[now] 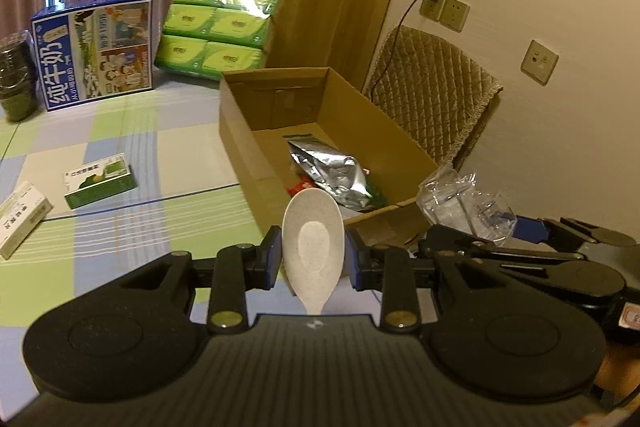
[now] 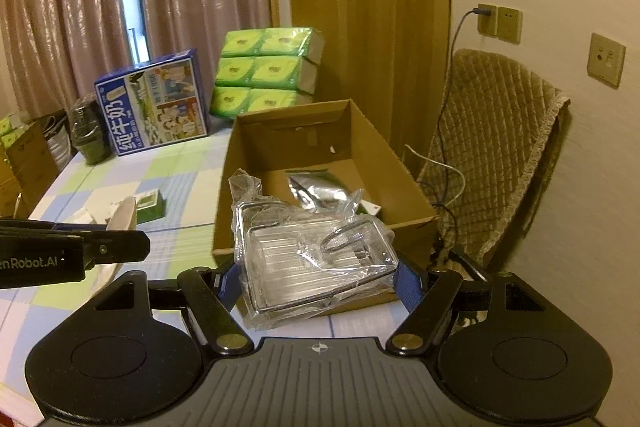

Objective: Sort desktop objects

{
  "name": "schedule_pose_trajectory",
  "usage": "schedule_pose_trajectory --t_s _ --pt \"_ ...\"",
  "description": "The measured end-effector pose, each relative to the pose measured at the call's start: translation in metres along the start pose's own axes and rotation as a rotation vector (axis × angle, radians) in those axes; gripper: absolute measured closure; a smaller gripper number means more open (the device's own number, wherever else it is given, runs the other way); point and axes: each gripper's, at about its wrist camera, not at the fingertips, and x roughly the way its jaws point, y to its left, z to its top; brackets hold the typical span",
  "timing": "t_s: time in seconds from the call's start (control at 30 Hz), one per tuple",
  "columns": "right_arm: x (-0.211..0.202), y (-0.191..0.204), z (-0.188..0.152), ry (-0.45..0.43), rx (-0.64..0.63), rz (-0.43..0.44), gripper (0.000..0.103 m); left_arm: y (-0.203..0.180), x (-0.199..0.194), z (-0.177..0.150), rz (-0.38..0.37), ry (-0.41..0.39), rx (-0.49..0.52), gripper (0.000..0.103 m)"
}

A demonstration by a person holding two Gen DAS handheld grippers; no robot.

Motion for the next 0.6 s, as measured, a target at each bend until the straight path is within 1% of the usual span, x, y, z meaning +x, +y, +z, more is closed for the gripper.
schedule_pose_trajectory --t_s 0.37,0.6 --pt "0.011 -0.026 0.01 0.006 -0.002 -0.031 0.032 -0.023 0.021 0.015 -0.026 0.014 0.011 0.076" --pt "0.025 -0.035 0.032 -0.003 -0.033 -0.032 0.032 -0.024 0.04 0.033 -0.035 0.012 -0.005 0.076"
